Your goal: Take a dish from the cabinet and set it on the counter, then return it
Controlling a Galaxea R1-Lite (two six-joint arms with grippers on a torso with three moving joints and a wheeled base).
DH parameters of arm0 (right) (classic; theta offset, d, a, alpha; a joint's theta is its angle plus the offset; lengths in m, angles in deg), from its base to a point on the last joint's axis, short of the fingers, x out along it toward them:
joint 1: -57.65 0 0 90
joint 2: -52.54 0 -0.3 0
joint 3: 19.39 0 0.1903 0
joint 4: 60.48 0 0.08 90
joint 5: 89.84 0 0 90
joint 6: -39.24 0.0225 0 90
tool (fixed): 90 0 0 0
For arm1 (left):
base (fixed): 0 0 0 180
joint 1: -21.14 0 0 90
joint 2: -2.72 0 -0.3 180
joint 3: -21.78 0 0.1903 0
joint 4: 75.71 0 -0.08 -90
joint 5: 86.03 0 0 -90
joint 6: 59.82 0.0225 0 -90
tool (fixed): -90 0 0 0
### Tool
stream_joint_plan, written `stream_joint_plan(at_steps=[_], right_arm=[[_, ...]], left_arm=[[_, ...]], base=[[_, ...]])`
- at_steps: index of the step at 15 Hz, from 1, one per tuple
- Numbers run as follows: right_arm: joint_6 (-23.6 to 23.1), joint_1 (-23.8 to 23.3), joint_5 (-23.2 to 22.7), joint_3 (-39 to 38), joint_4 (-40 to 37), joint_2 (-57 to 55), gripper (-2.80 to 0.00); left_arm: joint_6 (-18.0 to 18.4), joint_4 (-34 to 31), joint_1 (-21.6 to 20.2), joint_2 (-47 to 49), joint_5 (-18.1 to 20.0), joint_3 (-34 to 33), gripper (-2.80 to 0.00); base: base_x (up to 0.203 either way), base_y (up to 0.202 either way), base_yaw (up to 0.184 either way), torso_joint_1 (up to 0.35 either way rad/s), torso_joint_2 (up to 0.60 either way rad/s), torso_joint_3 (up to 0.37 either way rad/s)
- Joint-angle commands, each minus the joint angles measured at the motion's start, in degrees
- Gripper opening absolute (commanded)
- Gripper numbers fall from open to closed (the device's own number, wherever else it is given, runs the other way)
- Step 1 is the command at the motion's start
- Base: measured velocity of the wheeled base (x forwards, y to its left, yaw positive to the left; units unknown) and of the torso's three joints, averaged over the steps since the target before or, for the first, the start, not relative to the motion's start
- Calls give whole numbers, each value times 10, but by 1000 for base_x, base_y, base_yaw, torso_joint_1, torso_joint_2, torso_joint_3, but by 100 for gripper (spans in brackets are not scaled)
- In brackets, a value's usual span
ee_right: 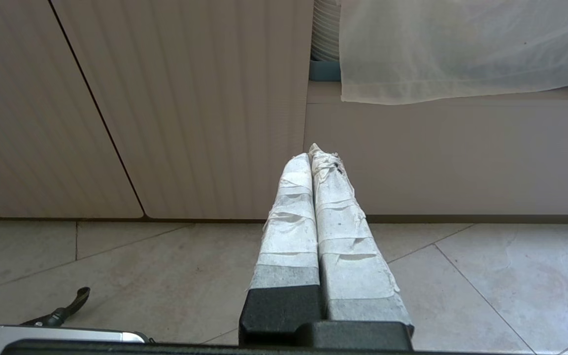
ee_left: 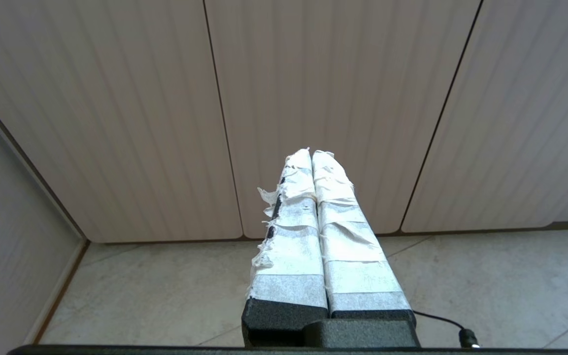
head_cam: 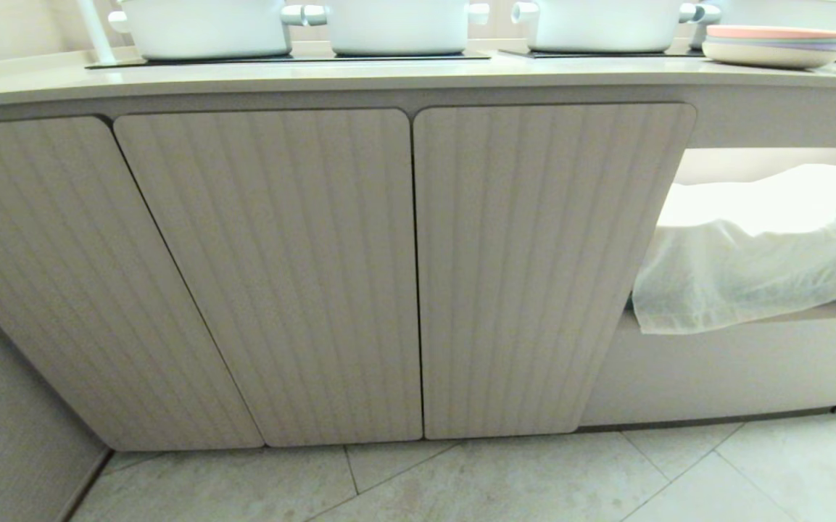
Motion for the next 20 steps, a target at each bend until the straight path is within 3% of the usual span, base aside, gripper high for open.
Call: stream_joint_plan(at_steps=[1, 20], right_arm=[[0, 0, 0, 0, 0, -1, -280], [5, 0, 5, 0, 1, -1, -280]], left_arm=[[0, 0, 0, 0, 0, 0, -280], [0, 0, 0, 0, -1, 0, -280]], base=[[0, 0, 0, 0, 0, 0], [0, 0, 0, 0, 0, 0]])
